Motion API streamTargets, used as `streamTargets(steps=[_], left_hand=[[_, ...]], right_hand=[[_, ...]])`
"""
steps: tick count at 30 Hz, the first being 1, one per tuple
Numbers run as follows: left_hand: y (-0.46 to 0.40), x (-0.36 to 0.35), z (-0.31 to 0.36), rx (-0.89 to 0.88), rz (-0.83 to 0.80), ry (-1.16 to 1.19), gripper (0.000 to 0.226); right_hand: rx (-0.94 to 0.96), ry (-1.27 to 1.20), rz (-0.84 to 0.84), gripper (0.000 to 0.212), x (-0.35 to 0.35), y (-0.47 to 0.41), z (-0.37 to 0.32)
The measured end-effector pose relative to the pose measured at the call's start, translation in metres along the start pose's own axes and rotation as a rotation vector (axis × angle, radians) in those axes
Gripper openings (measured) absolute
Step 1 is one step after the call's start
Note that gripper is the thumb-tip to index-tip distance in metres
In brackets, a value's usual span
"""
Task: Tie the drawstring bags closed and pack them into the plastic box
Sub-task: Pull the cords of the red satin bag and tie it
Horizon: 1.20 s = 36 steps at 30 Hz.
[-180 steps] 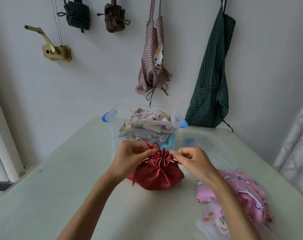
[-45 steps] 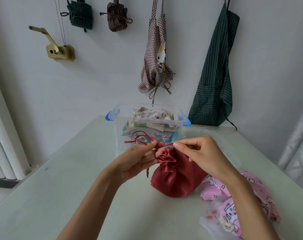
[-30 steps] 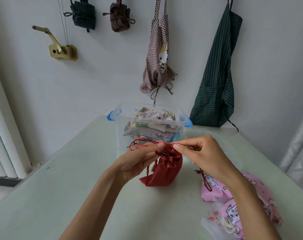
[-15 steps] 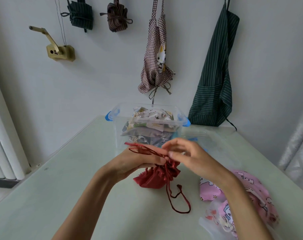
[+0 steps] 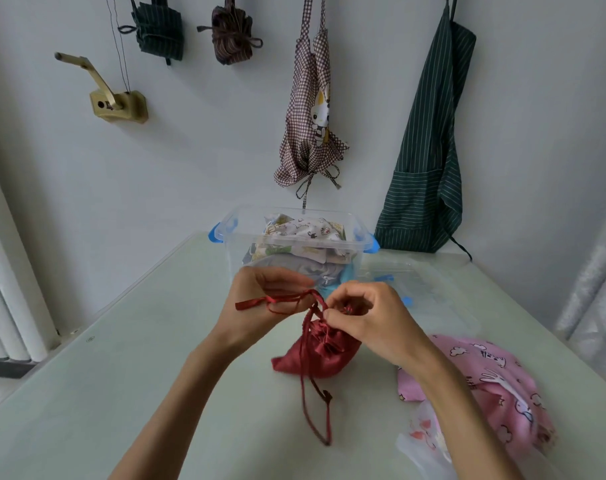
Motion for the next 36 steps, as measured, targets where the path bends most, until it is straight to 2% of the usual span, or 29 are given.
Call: streamTargets(steps=[4, 8, 11, 13, 17, 20, 23, 27, 29, 33, 36], left_hand=[[0.003, 0.001, -0.003, -0.140, 0.077, -0.147, 0.015], [0.002, 0.005, -0.001, -0.259, 0.184, -0.402, 0.018], [0.002, 0.002, 0.000, -0.294, 0.189, -0.404, 0.021], [0.003, 0.000, -0.001, -0.304, 0.175, -0.388, 0.022], [0.002, -0.002, -0.003, -0.304, 0.147, -0.353, 0.023], [-0.001, 0.000, -0.009, -0.237, 0.095, -0.290, 0.017], [-0.001, 0.002, -0.013, -0.126, 0.060, -0.225, 0.014], [-0.002, 0.021, -0.016, -0.036, 0.132, -0.209, 0.012], [-0.003, 0.027, -0.018, 0.001, 0.130, -0.267, 0.013], [-0.004, 0.029, -0.032, 0.072, 0.162, -0.416, 0.010], [-0.004, 0.034, -0.048, 0.188, 0.131, -0.470, 0.010]], right_hand=[[0.097, 0.087, 0.073, 0.005, -0.002, -0.001, 0.000], [-0.066, -0.122, 0.044, 0.010, -0.002, -0.002, 0.011], [-0.205, -0.288, -0.021, 0.010, -0.009, -0.002, 0.020], [-0.221, -0.404, -0.055, 0.016, -0.014, -0.002, 0.021], [-0.208, -0.447, 0.014, 0.018, -0.014, -0.003, 0.022], [-0.147, -0.300, 0.162, 0.013, -0.010, -0.005, 0.026], [-0.031, 0.048, 0.364, 0.004, 0.001, -0.007, 0.029], [0.045, 0.414, 0.512, 0.014, 0.020, -0.003, 0.033], [-0.002, 0.491, 0.465, 0.010, 0.023, -0.002, 0.034], [-0.213, 0.551, 0.268, 0.010, 0.016, -0.002, 0.041], [-0.308, 0.384, 0.045, 0.009, 0.026, 0.002, 0.039]])
Point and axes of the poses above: each hand's wrist, its own y-axis away from the middle knuckle, its own x-axis out of the back of the hand, z = x × y, the point moved 4 cm from there along -y, towards the middle knuckle, and after that the axes turned 1 degree about y, right-handed, at the moved point
